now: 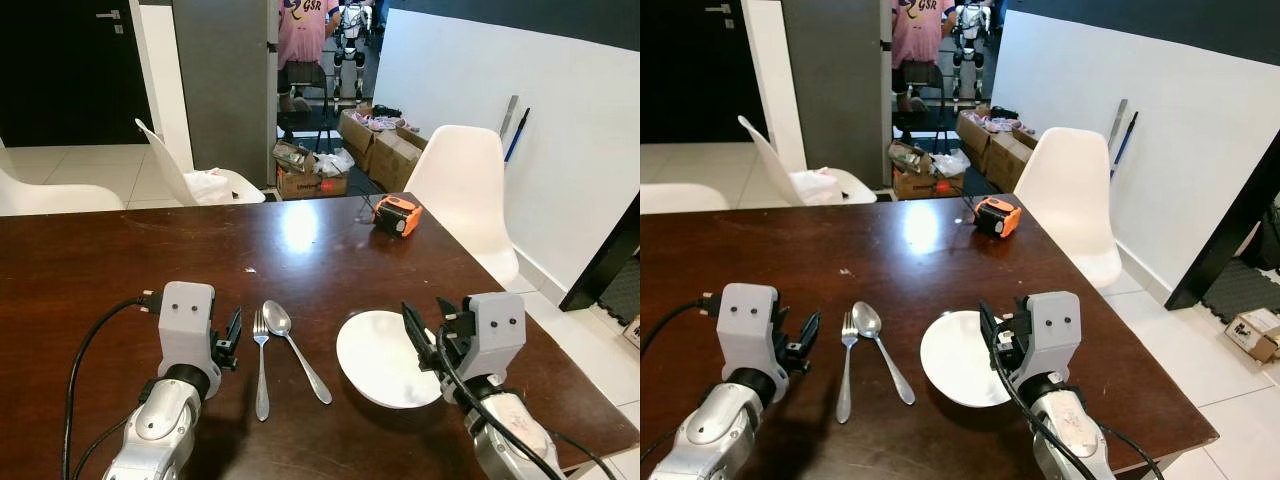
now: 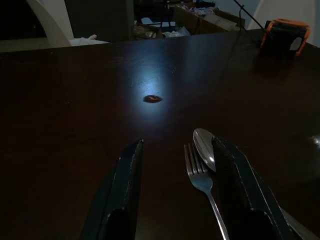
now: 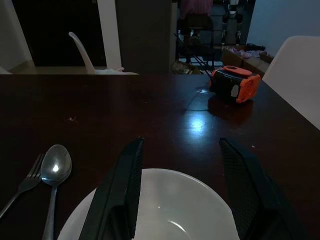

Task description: Setting the table

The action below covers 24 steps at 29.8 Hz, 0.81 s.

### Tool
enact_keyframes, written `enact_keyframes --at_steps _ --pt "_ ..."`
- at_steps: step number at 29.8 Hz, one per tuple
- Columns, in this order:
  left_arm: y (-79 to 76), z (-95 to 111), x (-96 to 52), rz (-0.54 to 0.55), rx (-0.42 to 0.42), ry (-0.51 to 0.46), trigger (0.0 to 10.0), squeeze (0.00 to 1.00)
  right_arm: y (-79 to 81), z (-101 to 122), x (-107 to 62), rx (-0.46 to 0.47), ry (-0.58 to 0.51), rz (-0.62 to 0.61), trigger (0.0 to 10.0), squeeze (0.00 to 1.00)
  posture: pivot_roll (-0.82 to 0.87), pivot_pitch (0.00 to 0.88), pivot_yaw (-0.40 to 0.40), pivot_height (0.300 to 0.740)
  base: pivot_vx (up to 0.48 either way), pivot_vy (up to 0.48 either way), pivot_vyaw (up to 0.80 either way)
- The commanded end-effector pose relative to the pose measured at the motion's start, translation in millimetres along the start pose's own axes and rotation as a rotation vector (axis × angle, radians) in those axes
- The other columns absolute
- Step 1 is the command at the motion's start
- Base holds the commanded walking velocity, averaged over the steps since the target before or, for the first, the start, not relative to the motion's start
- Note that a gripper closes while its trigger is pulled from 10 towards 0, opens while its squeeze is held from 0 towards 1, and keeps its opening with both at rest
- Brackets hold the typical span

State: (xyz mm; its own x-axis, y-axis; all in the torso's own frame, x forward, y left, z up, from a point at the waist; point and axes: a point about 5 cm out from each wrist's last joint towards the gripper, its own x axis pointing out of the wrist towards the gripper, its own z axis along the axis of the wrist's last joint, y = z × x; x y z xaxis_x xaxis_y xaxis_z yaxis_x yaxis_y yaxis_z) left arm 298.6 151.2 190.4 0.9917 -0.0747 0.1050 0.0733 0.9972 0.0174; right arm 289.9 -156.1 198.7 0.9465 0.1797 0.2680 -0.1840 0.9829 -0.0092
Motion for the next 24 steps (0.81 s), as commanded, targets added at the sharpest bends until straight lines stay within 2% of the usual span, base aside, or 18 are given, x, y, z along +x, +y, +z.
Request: enact_keyframes --at_steps 1,6,8,10,11,12,13,14,15,17,19,20,22,23,24 --pt "0.1 -2 0.9 -0.006 0.000 0.008 10.0 0.00 -3.1 -3 -3.2 0.004 0.011 -0.025 10.0 0.00 -0.04 0.107 0.039 0.740 0.000 0.000 0.00" --pt "0.1 -2 1.2 -0.011 0.008 0.010 10.0 0.00 -4.7 -5 -4.2 0.015 0.019 -0.043 10.0 0.00 -0.04 0.106 0.048 0.740 0.000 0.000 0.00" --pt "0.8 -2 1.6 -0.014 0.018 0.011 10.0 0.00 -11.9 -11 -6.5 0.047 0.054 -0.098 10.0 0.00 -0.04 0.107 0.052 0.740 0.000 0.000 0.00" --pt "2.1 -3 2.1 -0.016 0.030 0.014 10.0 0.00 -29.4 -20 -11.5 0.065 0.106 -0.197 10.0 0.00 -0.04 0.108 0.057 0.740 0.000 0.000 0.00" --pt "2.1 -3 2.1 -0.016 0.030 0.014 10.0 0.00 -29.4 -20 -11.5 0.065 0.106 -0.197 10.0 0.00 -0.04 0.108 0.057 0.740 0.000 0.000 0.00" --pt "3.7 -3 2.9 -0.018 0.037 0.016 10.0 0.00 -54.2 -22 -16.2 0.144 0.124 -0.325 10.0 0.81 -0.05 0.109 0.070 0.740 0.000 0.000 0.00" --pt "3.7 -3 2.9 -0.018 0.037 0.016 10.0 0.00 -54.2 -22 -16.2 0.144 0.124 -0.325 10.0 0.81 -0.05 0.109 0.070 0.740 0.000 0.000 0.00" --pt "4.0 -3 3.2 -0.019 0.039 0.016 10.0 0.00 -61.4 -21 -17.2 0.183 0.115 -0.356 10.0 0.81 -0.05 0.109 0.070 0.740 0.000 0.000 0.00" --pt "4.1 -3 3.8 -0.023 0.042 0.016 10.0 0.00 -66.6 -19 -16.9 0.225 0.100 -0.371 10.0 1.00 -0.05 0.111 0.075 0.740 0.000 0.000 0.00" --pt "4.0 -3 4.3 -0.026 0.044 0.016 10.0 0.00 -68.7 -17 -15.8 0.256 0.086 -0.374 10.0 1.00 -0.05 0.110 0.077 0.740 0.000 0.000 0.00" --pt "3.8 -2 5.6 -0.032 0.049 0.014 10.0 0.00 -67.5 -18 -12.2 0.355 0.095 -0.366 10.0 1.00 -0.04 0.110 0.079 0.740 0.000 0.000 0.00" --pt "3.8 -2 5.6 -0.032 0.049 0.014 10.0 0.00 -67.5 -18 -12.2 0.355 0.095 -0.366 10.0 1.00 -0.04 0.110 0.079 0.740 0.000 0.000 0.00" --pt "4.4 -1 5.7 -0.032 0.052 0.013 10.0 0.00 -58.7 -24 -8.3 0.434 0.143 -0.295 10.0 1.00 -0.03 0.112 0.081 0.740 0.000 0.000 0.00" --pt "5.5 -1 5.1 -0.032 0.057 0.014 10.0 0.00 -48.6 -26 -4.7 0.470 0.181 -0.220 10.0 0.00 -0.03 0.113 0.083 0.740 0.000 0.000 0.00" --pt "5.5 -1 5.1 -0.032 0.057 0.014 10.0 0.00 -48.6 -26 -4.7 0.470 0.181 -0.220 10.0 0.00 -0.03 0.113 0.083 0.740 0.000 0.000 0.00"
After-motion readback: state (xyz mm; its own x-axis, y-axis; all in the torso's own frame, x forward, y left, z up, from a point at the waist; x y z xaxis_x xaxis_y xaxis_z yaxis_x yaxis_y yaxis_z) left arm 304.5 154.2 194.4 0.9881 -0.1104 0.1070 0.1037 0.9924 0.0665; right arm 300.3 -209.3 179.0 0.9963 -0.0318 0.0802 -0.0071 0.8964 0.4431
